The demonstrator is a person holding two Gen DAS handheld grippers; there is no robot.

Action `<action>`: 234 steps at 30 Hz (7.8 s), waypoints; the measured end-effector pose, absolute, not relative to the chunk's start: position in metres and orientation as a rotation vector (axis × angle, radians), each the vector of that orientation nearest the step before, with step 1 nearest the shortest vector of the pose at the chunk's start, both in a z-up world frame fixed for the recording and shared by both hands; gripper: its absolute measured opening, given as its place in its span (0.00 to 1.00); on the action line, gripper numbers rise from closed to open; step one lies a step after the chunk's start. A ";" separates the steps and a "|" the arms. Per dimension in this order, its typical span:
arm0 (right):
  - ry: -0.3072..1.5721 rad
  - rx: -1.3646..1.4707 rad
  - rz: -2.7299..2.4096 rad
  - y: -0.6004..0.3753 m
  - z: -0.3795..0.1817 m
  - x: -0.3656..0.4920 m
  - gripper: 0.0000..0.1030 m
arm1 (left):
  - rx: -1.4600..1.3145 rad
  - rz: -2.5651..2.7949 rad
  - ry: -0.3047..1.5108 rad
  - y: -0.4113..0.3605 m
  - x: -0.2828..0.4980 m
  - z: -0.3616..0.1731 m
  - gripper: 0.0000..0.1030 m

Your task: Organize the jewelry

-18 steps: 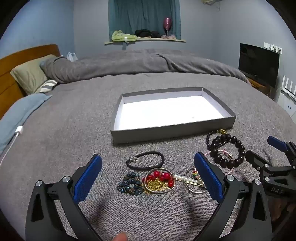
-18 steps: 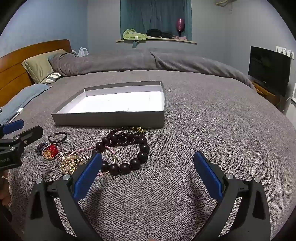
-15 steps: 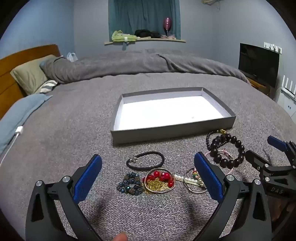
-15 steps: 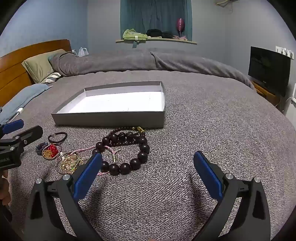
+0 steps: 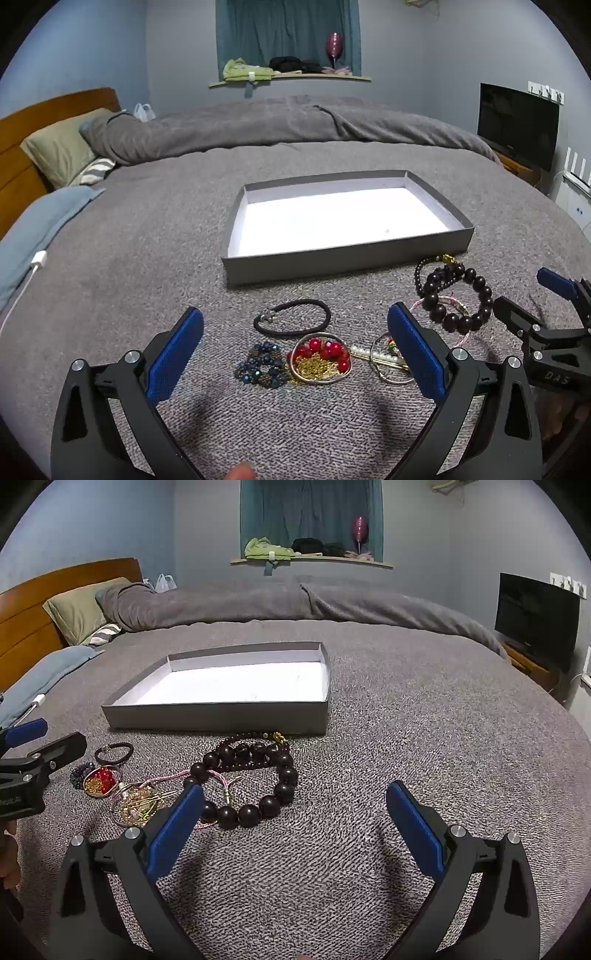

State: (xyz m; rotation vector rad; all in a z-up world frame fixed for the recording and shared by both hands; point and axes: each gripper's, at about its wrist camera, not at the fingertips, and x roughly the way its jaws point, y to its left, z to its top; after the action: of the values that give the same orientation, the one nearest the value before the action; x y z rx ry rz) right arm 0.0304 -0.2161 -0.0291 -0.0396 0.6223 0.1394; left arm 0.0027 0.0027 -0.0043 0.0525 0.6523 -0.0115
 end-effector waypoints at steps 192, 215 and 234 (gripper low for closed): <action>0.493 0.121 0.149 -0.237 0.026 0.099 0.95 | 0.039 -0.029 0.669 0.031 0.090 0.007 0.92; 0.615 0.102 0.100 -0.256 -0.020 0.048 0.95 | 0.066 0.015 0.687 0.059 0.015 -0.018 0.93; 0.681 0.042 0.186 -0.236 -0.033 0.060 0.84 | -0.003 0.055 0.728 0.086 0.014 -0.022 0.93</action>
State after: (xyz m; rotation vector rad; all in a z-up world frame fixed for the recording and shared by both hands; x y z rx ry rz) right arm 0.0603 -0.2362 -0.0332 0.0416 0.6814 0.1864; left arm 0.0142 0.0859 -0.0224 -0.0033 0.7278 0.0554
